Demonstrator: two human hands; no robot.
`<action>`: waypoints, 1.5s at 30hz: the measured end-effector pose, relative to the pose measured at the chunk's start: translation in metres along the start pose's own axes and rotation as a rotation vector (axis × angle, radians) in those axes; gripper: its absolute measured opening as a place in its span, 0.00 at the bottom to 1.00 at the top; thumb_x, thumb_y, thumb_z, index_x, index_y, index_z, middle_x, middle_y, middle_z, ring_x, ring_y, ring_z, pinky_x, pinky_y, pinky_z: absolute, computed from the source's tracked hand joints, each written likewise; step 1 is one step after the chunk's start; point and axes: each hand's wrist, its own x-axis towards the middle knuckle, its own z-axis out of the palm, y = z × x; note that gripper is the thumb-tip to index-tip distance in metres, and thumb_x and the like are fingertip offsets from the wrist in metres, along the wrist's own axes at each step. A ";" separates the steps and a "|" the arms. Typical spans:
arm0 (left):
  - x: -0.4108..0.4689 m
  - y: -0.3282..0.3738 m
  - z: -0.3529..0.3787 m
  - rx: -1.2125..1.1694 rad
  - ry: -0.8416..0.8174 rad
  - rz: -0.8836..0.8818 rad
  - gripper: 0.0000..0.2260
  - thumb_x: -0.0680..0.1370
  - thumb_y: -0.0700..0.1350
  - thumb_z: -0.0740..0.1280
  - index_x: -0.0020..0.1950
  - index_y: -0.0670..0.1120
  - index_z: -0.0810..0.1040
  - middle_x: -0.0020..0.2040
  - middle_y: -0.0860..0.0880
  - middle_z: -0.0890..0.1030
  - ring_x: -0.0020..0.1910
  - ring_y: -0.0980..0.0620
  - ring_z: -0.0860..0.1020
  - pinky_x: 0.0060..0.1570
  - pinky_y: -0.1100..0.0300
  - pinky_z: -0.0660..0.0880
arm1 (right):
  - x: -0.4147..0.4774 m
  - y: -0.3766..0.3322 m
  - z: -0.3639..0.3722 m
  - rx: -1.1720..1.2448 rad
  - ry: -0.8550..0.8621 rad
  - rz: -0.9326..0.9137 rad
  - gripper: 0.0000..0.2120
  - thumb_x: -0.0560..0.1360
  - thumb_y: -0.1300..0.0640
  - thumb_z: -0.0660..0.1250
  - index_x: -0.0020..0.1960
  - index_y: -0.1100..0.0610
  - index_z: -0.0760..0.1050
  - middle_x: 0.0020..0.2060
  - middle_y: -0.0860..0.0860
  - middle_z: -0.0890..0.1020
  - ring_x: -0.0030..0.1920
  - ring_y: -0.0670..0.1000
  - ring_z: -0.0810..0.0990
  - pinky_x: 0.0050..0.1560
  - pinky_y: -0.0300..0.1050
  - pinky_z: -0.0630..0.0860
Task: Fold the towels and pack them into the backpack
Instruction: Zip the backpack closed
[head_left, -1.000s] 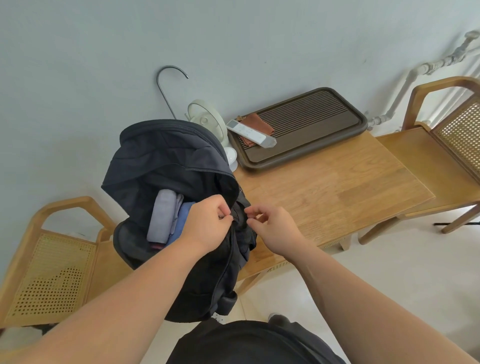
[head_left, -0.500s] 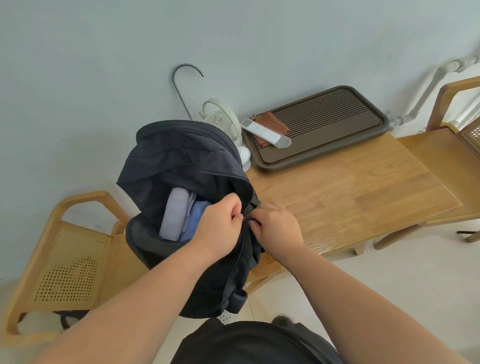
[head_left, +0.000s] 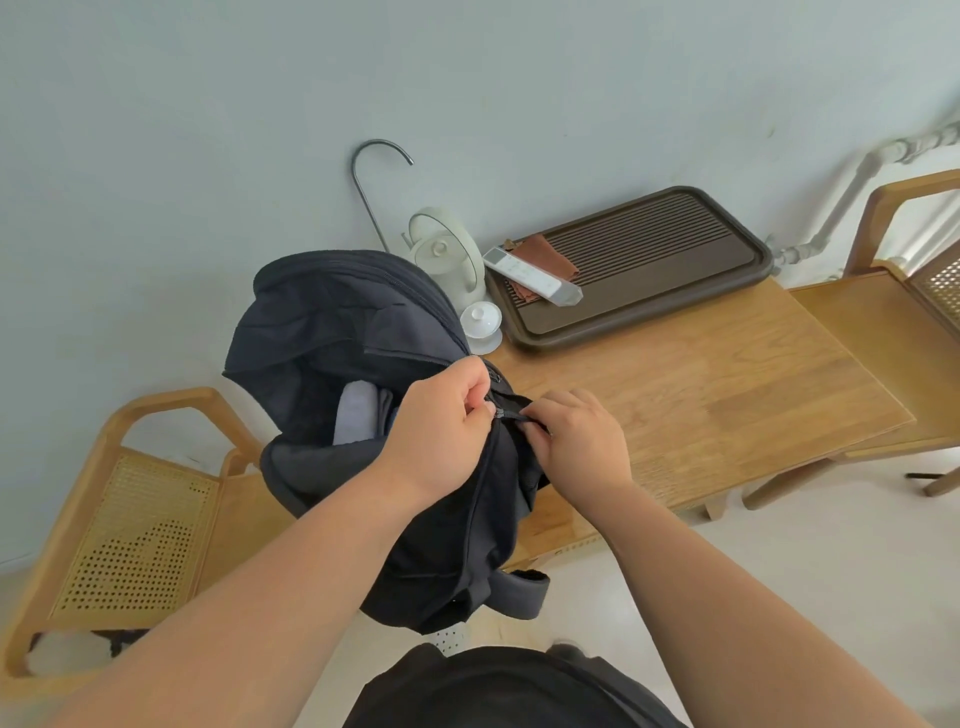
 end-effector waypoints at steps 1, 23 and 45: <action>0.000 0.001 -0.001 -0.009 0.011 0.001 0.17 0.77 0.36 0.66 0.36 0.49 0.61 0.29 0.41 0.68 0.33 0.39 0.72 0.38 0.41 0.71 | 0.002 0.000 -0.001 -0.008 0.008 0.000 0.02 0.75 0.55 0.72 0.45 0.51 0.83 0.40 0.45 0.82 0.43 0.52 0.76 0.39 0.45 0.74; -0.003 0.019 -0.014 0.049 0.105 0.040 0.16 0.76 0.36 0.67 0.35 0.45 0.62 0.32 0.39 0.74 0.34 0.39 0.77 0.33 0.48 0.71 | 0.024 -0.018 -0.028 -0.120 0.055 -0.177 0.08 0.73 0.57 0.73 0.37 0.54 0.78 0.32 0.48 0.77 0.36 0.54 0.74 0.31 0.46 0.69; -0.042 -0.007 0.021 -0.192 0.277 -0.381 0.15 0.79 0.38 0.67 0.36 0.47 0.66 0.37 0.48 0.83 0.40 0.60 0.84 0.43 0.43 0.82 | -0.024 -0.052 -0.014 0.678 -0.326 0.459 0.14 0.72 0.48 0.67 0.48 0.60 0.78 0.35 0.60 0.80 0.35 0.56 0.77 0.43 0.55 0.79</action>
